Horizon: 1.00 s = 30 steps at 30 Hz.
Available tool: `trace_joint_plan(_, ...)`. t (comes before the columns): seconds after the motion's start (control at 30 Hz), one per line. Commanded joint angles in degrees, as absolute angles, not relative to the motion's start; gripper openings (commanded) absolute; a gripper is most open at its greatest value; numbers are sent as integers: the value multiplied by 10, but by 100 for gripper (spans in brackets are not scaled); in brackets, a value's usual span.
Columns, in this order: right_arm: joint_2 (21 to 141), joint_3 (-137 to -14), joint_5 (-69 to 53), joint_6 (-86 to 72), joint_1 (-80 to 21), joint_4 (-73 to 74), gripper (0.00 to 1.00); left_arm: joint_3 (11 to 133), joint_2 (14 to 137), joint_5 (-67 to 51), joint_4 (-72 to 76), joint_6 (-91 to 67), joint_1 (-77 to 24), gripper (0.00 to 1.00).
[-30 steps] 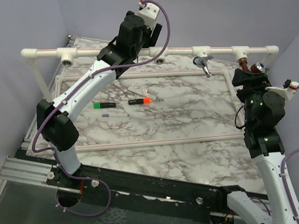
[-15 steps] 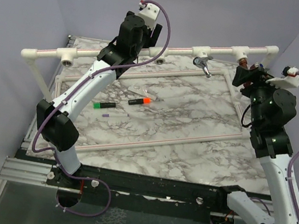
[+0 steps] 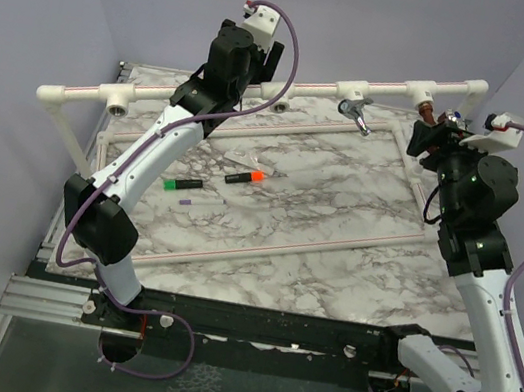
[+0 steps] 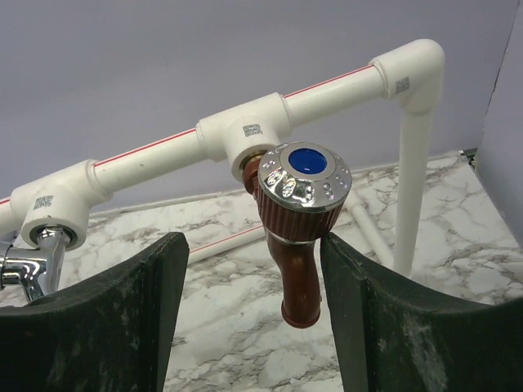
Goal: Install the water faucets
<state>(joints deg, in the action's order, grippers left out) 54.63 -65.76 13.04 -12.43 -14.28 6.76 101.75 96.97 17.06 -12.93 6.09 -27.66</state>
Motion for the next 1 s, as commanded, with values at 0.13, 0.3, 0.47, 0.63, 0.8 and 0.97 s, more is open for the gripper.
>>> trace_joint_plan(0.13,567,-665,110,-137,-147,12,60,985,994,147,-208,51,-301,75)
trace_joint_plan(0.3,582,-663,92,-148,-143,5,53,985,993,148,-208,52,-301,75)
trace_joint_plan(0.47,589,-650,80,-155,-128,5,50,984,993,150,-208,53,-301,75)
trace_joint_plan(0.63,598,-643,45,-169,-114,-10,49,984,996,150,-208,54,-301,75)
trace_joint_plan(0.8,601,-635,26,-185,-100,-20,45,983,997,153,-208,55,-302,75)
trace_joint_plan(0.97,605,-633,6,-207,-87,-24,25,984,1000,151,-208,55,-302,75)
